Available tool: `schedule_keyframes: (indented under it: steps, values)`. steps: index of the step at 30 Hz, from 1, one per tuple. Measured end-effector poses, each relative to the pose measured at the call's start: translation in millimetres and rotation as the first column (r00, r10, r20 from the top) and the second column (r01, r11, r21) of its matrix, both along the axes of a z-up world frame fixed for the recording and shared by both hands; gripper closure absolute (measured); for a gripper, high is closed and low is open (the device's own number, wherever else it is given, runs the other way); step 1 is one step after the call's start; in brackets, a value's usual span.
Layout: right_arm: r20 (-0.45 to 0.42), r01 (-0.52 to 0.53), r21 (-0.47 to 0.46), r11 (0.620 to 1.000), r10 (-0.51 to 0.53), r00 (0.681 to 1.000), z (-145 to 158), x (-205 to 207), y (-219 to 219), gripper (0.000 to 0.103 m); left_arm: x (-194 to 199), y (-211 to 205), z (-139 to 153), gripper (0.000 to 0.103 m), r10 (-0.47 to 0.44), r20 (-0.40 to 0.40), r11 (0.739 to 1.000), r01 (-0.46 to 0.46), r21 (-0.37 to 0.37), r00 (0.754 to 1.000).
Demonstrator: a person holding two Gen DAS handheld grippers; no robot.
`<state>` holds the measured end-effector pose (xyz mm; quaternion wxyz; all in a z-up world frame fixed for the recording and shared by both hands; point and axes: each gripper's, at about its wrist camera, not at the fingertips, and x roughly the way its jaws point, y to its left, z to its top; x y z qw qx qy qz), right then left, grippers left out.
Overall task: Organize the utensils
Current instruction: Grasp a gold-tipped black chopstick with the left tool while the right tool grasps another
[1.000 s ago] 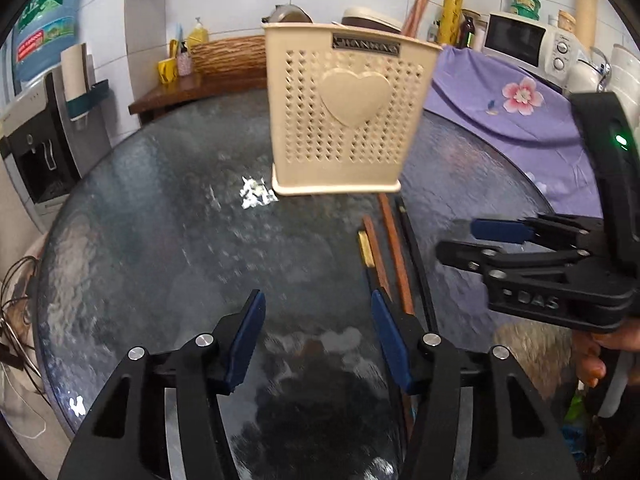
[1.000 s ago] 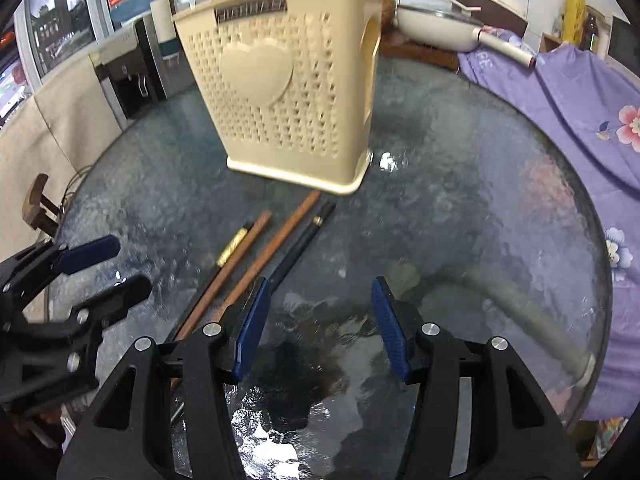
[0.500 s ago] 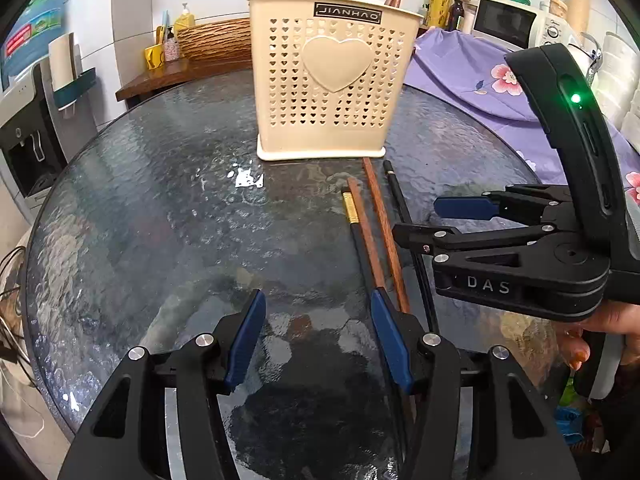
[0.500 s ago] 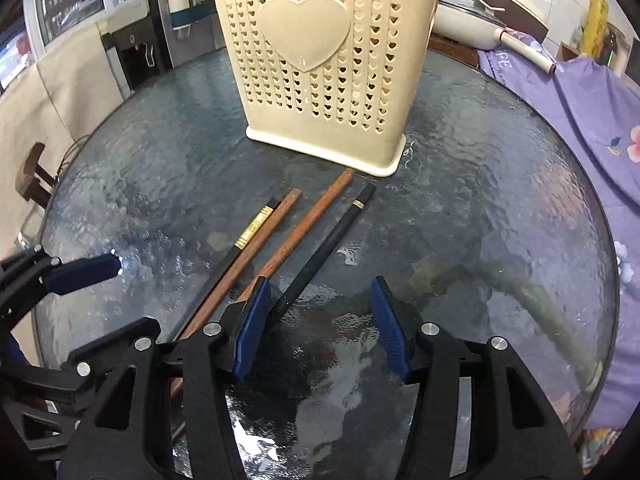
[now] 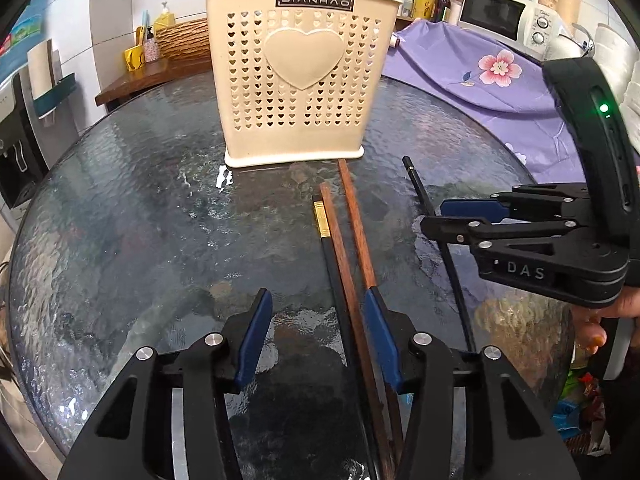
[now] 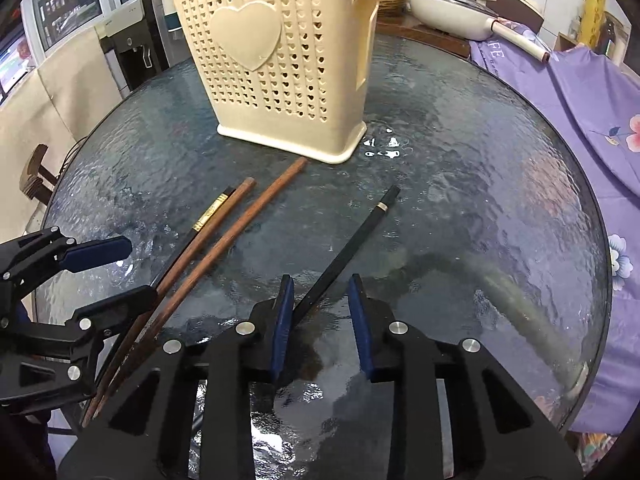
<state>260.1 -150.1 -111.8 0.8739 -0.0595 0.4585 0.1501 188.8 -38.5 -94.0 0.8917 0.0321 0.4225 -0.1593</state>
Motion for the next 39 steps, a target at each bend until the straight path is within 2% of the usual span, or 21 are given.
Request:
schedule_keyframes:
  steps: [8, 16, 18, 24, 30, 39]
  values:
    - [0.008, 0.002, 0.003, 1.000, -0.002, 1.000, 0.1, -1.6, 0.6, 0.074, -0.3, 3.7, -3.0, 0.059, 0.009, 0.003, 1.000, -0.009, 0.006, 1.000]
    - [0.014, 0.007, -0.001, 1.000, -0.007, 1.000, -0.1, -2.9, 1.0, 0.074, 2.9, 23.9, 0.6, 0.060, 0.080, 0.005, 0.997, -0.080, -0.009, 0.997]
    - [0.015, 0.008, -0.003, 1.000, -0.008, 1.000, -0.3, -3.0, 1.8, 0.074, 3.6, 24.4, 1.9, 0.060, 0.079, 0.004, 0.997, -0.079, -0.019, 0.997]
    - [0.018, 0.011, -0.004, 1.000, -0.011, 1.000, -0.6, -3.0, 2.7, 0.074, 4.5, 15.4, -2.5, 0.059, 0.061, 0.008, 0.998, -0.062, 0.020, 0.998]
    - [0.018, 0.010, -0.003, 1.000, -0.010, 1.000, -0.4, -3.1, 1.8, 0.074, 3.0, 23.9, -0.1, 0.060, 0.078, 0.008, 0.997, -0.078, -0.009, 0.997]
    - [0.014, 0.013, -0.019, 1.000, -0.013, 1.000, 0.7, -1.5, 5.1, 0.074, 7.5, 20.1, 0.3, 0.059, 0.076, 0.015, 0.996, -0.076, 0.038, 0.997]
